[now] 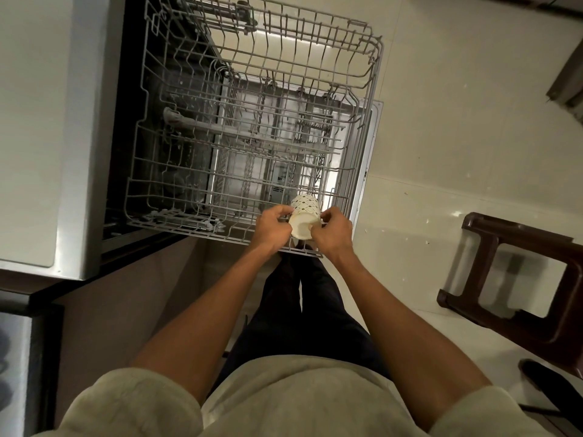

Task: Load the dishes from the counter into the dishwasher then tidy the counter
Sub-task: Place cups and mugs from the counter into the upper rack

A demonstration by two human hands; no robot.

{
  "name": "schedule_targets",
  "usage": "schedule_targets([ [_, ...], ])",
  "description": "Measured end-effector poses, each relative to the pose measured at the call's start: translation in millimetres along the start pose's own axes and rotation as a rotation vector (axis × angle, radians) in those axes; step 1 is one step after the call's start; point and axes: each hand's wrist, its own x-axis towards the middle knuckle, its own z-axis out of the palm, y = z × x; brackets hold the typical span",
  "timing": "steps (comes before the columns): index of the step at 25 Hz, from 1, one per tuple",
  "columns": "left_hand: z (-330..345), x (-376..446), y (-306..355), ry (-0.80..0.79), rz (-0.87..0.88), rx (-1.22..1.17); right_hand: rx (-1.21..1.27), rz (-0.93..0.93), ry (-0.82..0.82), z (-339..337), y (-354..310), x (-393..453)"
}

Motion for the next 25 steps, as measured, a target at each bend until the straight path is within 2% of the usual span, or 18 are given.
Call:
schedule_targets([
  [3,4,-1,0,0.026,-0.045,-0.021,-0.149,-0.129,-0.074,0,-9,-5],
  [5,7,-1,1,0.031,-0.066,-0.071,-0.183,-0.155,-0.059,1,-12,-2],
  [9,5,-1,6,0.024,-0.020,-0.217,-0.090,0.037,-0.008,-3,-13,4],
  [13,0,4,12,-0.012,0.029,-0.257,-0.135,0.122,-0.082,6,-4,5],
  [16,0,1,13,0.075,-0.021,-0.138,-0.197,0.115,-0.109,9,-9,3],
  [19,4,-1,5,0.099,-0.102,-0.012,-0.250,-0.027,-0.097,8,-16,1],
  [21,4,-1,0,0.069,-0.115,-0.030,-0.259,-0.087,-0.107,9,-18,0],
  [25,3,-2,1,0.067,-0.054,-0.154,-0.200,0.020,-0.078,13,-13,-1],
])
